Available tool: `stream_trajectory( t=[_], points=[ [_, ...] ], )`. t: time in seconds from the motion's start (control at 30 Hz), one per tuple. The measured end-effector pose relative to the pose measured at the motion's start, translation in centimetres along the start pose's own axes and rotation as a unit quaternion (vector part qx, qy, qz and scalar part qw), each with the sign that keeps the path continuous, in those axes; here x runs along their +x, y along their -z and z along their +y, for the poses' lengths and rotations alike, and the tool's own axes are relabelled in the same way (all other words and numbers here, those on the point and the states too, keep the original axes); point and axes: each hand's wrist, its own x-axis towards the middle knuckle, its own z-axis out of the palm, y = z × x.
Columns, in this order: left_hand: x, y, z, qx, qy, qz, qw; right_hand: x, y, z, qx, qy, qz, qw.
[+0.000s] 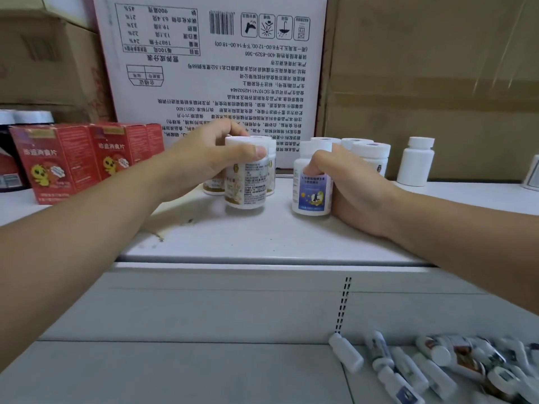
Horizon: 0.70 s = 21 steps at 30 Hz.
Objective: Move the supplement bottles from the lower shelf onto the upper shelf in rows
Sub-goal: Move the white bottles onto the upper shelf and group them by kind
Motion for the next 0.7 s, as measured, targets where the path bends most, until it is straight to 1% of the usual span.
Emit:
stream_trajectory(
  t=[0.13,0.23,0.3,0.43,0.7],
  points=[
    [-0.5,0.1,0.3,0.094,-0.024,0.052,0.994,-0.3,0.0,0.2,-0.011,0.007,-0.007,1.0],
    [-1.0,0.2,0.7,0.151,-0.052,0.058,0.985,-0.4,0.0,0.2,-0.019,0.01,-0.008,1.0],
    [-1.2,0.8,0.9,0.162,-0.052,0.055,0.984,-0.4,-0.1,0.2,-0.017,0.01,-0.007,1.0],
    [-1.6,2.5,1.1,0.166,-0.022,0.044,0.985,-0.5,0.0,0.2,-0.013,0.013,-0.008,1.0],
    [-2.0,3.9,1.3,0.147,0.017,0.02,0.989,-0.6,-0.2,0.2,-0.019,0.011,-0.007,1.0]
  ],
)
